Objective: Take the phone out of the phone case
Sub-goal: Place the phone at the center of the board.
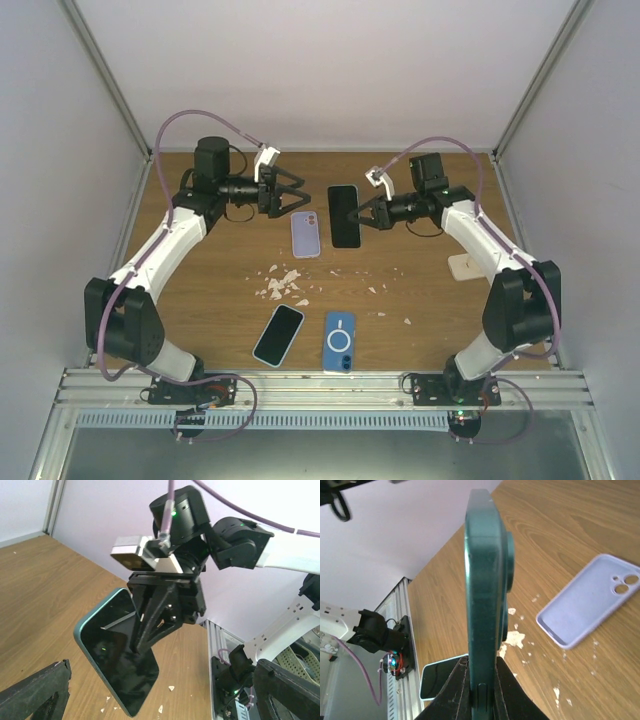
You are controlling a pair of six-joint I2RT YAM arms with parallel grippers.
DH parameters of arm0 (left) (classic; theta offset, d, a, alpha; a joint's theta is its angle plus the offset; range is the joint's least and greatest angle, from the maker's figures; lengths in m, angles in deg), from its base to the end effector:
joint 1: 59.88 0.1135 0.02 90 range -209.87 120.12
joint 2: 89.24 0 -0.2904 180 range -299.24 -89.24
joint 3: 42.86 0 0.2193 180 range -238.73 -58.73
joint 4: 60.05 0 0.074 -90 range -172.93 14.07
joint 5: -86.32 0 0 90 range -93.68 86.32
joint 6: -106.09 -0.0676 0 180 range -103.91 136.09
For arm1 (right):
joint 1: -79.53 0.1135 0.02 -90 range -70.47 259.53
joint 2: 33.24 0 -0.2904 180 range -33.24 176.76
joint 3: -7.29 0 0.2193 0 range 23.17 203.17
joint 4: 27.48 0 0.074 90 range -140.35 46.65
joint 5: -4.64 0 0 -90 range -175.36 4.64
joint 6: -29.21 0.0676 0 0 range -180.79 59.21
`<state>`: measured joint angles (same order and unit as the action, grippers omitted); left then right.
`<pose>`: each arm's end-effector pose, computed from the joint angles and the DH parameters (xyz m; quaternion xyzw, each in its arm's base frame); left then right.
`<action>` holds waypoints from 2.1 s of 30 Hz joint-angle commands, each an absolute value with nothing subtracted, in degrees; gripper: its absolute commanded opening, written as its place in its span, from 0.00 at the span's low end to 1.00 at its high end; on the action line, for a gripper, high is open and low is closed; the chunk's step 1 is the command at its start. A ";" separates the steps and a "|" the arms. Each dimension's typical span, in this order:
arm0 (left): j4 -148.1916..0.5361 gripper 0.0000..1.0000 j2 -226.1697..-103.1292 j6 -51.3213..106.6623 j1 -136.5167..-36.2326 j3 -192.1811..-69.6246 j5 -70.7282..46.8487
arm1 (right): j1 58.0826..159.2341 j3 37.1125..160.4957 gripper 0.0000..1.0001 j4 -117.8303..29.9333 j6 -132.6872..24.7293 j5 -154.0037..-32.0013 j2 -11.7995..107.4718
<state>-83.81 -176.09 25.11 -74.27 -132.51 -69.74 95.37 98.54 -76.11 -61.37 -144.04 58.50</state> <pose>0.2925 -0.1388 0.3779 0.3409 0.6755 -0.5362 0.3741 0.2916 0.1428 0.3194 -0.2860 0.7840 0.4955 0.2408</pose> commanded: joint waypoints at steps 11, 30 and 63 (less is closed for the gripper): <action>-80.80 0.99 -175.99 26.77 -72.91 -133.78 -69.00 | 90.17 93.91 0.00 -75.55 -62.10 -144.66 61.14; -80.72 0.99 -175.80 25.72 -71.97 -130.71 -66.22 | 87.40 102.85 0.00 -76.14 -55.95 -152.00 78.50; -77.83 0.99 -179.61 28.78 -70.45 -127.99 -64.33 | 90.68 110.64 0.01 -63.43 -40.12 -156.67 100.49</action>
